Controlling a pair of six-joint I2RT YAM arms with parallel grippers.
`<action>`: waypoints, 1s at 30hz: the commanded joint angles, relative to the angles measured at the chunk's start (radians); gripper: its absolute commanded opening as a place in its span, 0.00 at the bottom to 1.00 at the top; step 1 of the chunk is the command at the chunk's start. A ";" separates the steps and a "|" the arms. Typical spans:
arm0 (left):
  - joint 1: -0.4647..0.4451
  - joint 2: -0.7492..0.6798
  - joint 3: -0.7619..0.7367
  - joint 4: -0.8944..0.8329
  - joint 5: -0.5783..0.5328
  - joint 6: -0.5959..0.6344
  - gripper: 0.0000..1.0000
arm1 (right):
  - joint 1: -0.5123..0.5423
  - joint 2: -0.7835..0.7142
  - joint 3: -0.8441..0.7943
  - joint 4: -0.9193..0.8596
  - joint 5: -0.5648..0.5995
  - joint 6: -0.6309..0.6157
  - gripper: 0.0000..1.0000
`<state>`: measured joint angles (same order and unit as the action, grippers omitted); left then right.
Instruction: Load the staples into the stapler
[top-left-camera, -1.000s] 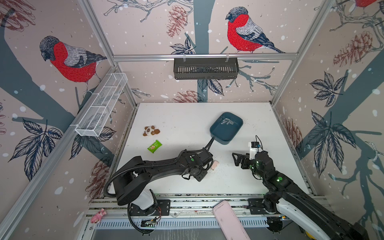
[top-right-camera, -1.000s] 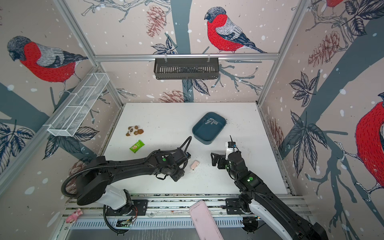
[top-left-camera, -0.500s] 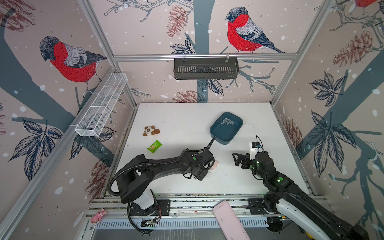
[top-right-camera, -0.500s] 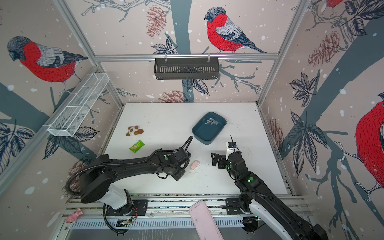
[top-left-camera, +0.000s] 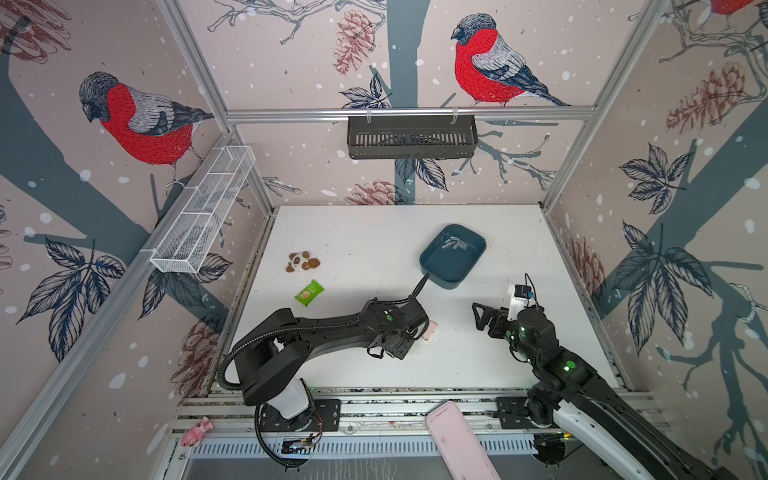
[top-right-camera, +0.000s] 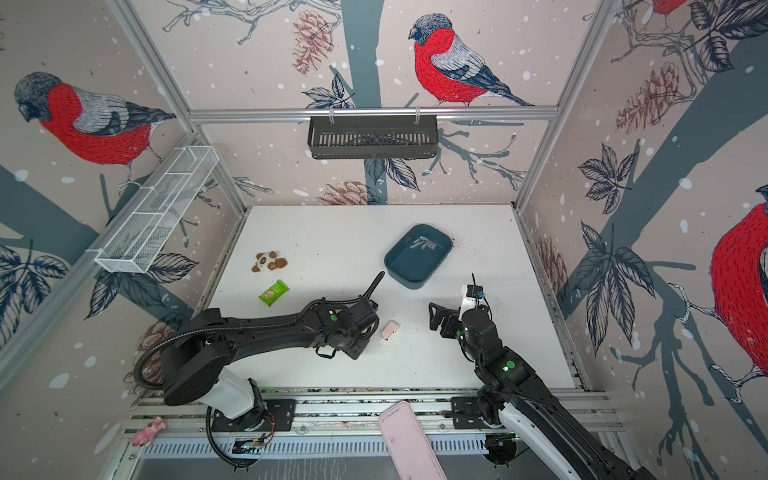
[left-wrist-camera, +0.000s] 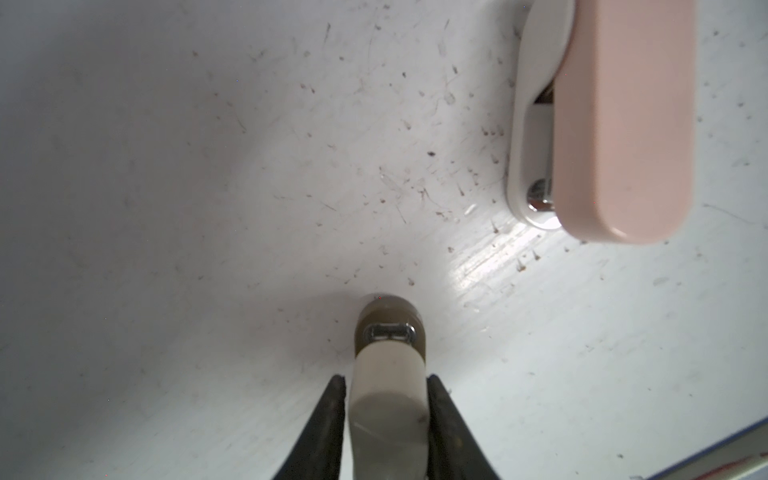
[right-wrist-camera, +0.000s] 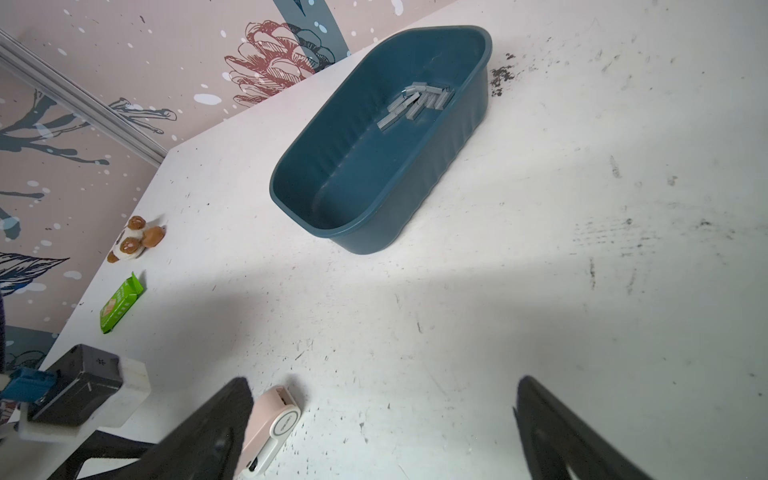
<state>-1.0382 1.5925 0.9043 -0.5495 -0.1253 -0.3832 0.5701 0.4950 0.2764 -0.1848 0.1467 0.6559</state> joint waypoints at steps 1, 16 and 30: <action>0.000 0.019 0.018 -0.008 -0.052 -0.028 0.33 | 0.002 -0.009 0.003 0.018 0.023 0.005 0.99; 0.006 -0.024 -0.005 0.000 0.010 0.009 0.44 | 0.002 -0.038 -0.036 0.062 -0.045 -0.015 1.00; 0.050 -0.037 0.002 0.019 0.047 0.045 0.39 | 0.001 -0.056 -0.067 0.081 -0.012 0.004 1.00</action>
<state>-0.9958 1.5509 0.8978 -0.5308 -0.0956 -0.3580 0.5701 0.4416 0.2089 -0.1265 0.1146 0.6624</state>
